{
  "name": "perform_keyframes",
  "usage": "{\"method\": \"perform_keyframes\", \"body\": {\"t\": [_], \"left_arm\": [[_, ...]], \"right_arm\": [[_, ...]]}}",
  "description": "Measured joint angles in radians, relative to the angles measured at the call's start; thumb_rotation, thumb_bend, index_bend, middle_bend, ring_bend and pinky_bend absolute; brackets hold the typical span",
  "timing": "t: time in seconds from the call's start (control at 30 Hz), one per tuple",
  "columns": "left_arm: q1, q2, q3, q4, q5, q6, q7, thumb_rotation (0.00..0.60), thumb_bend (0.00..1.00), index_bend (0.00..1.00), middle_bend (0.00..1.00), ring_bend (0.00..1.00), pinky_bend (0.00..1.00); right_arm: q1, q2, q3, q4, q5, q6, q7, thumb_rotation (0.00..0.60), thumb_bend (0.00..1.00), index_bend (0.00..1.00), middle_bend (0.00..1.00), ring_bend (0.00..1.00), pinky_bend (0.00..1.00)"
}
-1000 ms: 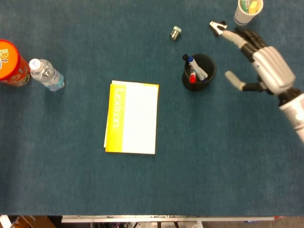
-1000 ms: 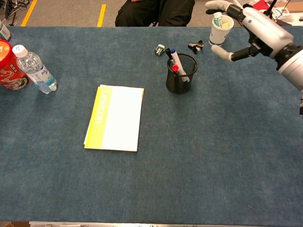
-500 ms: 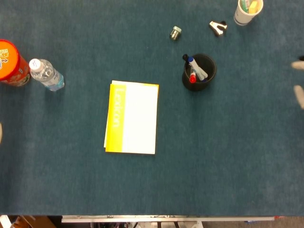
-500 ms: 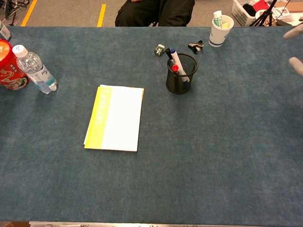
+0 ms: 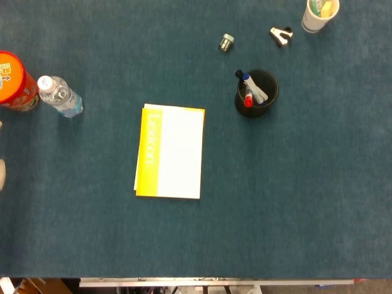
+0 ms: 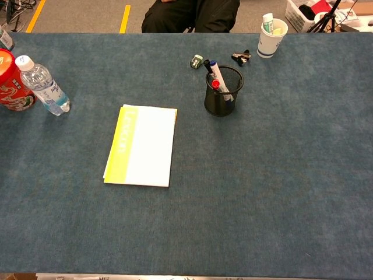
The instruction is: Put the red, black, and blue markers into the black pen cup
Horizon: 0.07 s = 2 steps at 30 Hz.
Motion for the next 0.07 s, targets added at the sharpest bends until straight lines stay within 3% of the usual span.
{"method": "perform_keyframes", "body": {"t": [0.07], "left_arm": [[-0.002, 0.001, 0.000, 0.000, -0.001, -0.002, 0.002, 0.600, 0.48, 0.17, 0.20, 0.20, 0.20]], "right_arm": [[-0.005, -0.001, 0.010, 0.011, 0.003, -0.010, 0.010, 0.600, 0.39, 0.33, 0.27, 0.13, 0.06]]}}
